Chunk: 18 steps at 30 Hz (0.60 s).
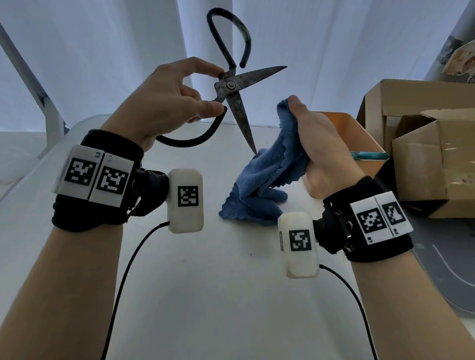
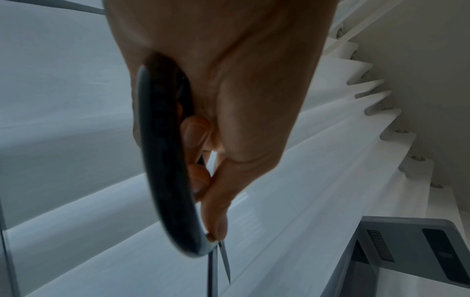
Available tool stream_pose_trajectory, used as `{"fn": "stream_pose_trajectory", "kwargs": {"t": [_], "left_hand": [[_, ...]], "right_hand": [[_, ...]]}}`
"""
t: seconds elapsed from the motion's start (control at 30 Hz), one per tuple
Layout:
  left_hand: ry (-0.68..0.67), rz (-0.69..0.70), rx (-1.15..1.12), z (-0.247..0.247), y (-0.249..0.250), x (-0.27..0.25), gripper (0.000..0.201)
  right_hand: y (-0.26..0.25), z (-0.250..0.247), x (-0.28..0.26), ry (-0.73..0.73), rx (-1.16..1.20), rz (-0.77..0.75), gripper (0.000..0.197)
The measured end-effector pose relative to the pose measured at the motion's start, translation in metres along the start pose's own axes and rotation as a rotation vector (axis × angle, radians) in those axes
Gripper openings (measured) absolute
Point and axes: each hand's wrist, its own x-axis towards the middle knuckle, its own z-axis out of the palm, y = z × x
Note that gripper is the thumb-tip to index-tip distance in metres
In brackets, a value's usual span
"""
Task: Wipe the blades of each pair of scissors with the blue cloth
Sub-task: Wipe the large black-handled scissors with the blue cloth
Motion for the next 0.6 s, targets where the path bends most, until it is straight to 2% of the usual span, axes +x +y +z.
{"fn": "stream_pose_trajectory", "kwargs": {"t": [0.07, 0.13, 0.2, 0.27, 0.37, 0.47, 0.53, 0.6], "left_hand": [[0.0, 0.002, 0.001, 0.0, 0.001, 0.0, 0.043], [0.0, 0.003, 0.0, 0.0, 0.0, -0.001, 0.043], [0.002, 0.003, -0.003, -0.001, 0.0, -0.001, 0.043], [0.001, 0.005, -0.007, -0.001, 0.0, 0.0, 0.043], [0.0, 0.009, -0.009, -0.001, 0.0, 0.0, 0.043], [0.0, 0.013, -0.013, -0.002, 0.001, -0.001, 0.043], [0.003, 0.016, -0.006, -0.002, 0.001, -0.001, 0.043], [0.0, 0.022, 0.002, -0.002, 0.001, -0.001, 0.043]], "right_hand": [[-0.001, -0.003, -0.001, -0.057, 0.087, 0.037, 0.04], [-0.001, -0.004, -0.003, -0.122, 0.131, 0.027, 0.025], [0.002, -0.005, -0.001, -0.122, 0.089, -0.017, 0.009], [0.005, -0.005, 0.003, -0.086, 0.078, -0.051, 0.002], [0.007, -0.005, 0.006, -0.044, 0.244, -0.075, 0.015], [0.008, -0.006, 0.013, 0.094, 0.473, -0.102, 0.029], [0.006, -0.005, 0.014, 0.128, 0.656, -0.115, 0.039], [0.004, -0.002, 0.012, 0.114, 0.784, -0.11, 0.025]]}}
